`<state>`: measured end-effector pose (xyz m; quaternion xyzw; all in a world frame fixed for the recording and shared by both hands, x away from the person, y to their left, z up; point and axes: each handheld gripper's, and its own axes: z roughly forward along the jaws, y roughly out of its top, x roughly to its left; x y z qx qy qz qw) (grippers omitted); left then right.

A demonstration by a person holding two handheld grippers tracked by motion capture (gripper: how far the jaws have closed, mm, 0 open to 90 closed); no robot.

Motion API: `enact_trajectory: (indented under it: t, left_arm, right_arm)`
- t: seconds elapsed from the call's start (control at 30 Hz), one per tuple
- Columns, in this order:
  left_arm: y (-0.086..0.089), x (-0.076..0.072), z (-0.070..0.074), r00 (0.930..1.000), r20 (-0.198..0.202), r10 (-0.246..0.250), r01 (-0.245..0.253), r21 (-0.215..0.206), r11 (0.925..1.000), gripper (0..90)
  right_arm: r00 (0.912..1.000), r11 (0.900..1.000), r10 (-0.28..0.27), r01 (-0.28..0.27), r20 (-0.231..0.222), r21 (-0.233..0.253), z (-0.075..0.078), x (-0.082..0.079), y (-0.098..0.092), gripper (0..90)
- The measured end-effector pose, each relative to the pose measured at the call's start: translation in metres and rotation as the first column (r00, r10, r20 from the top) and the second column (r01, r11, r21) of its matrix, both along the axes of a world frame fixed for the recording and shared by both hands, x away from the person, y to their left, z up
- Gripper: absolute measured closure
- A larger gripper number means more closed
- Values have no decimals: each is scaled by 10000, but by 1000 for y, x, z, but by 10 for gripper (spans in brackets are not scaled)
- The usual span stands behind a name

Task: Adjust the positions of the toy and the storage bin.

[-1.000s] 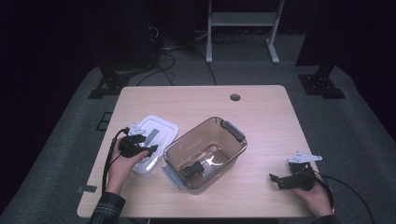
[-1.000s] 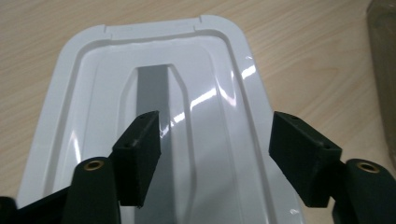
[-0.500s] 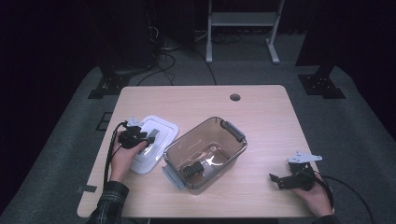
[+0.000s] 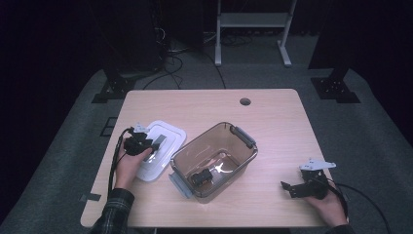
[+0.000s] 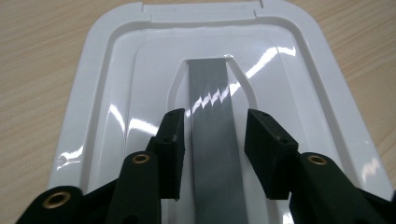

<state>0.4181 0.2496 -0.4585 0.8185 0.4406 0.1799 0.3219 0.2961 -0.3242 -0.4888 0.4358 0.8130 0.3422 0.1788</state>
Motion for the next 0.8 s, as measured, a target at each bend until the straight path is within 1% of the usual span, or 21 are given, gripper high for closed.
enact_trajectory:
  t: [0.1, 0.17, 0.27, 0.33, 0.4, 0.5, 0.63, 0.73, 0.8]
  left_arm:
    - [-2, -1, 0, 10000, 24, 16, -16, 59, 10000, 662]
    - [-2, -1, 0, 10000, 18, 46, -46, 28, 10000, 665]
    - [-2, -2, -1, 9998, 125, 124, -124, 3, 9999, 668]
    - [-2, -2, -1, 9998, 61, 198, -198, -33, 9998, 671]
    - [-3, -1, 0, 9999, -21, 148, -147, 102, 9998, 672]
    - [-3, -1, 1, 9999, -9, 126, -126, 104, 9999, 673]
    - [-1, -1, 1, 9999, -33, 141, -141, -8, 9999, 674]
    - [0, -1, 2, 9999, -43, 160, -160, 54, 9999, 674]
    - [2, -1, 2, 9998, -103, 196, -196, -45, 9998, 674]
  right_arm:
    - [10000, 10000, -1, 1, 0, 1, 0, 0, 0, 0]
    - [10000, 10000, -2, 2, -1, -1, 0, 0, 0, 0]
    - [10000, 10000, -25, 25, -3, 5, 0, 0, 0, 0]
    - [10000, 10000, -28, 28, -2, 6, 0, 0, 0, 0]
    - [10000, 10000, -33, 33, -2, 2, 0, 0, 0, 0]
    - [10000, 10000, -26, 26, 5, -2, 0, 0, 0, 0]
    - [10000, 10000, -21, 21, 4, -4, 0, 0, 0, 0]
    - [10000, 10000, -19, 19, 1, -1, 0, 0, 1, 0]
    - [10000, 10000, -17, 17, 5, -3, 0, 0, 0, 0]
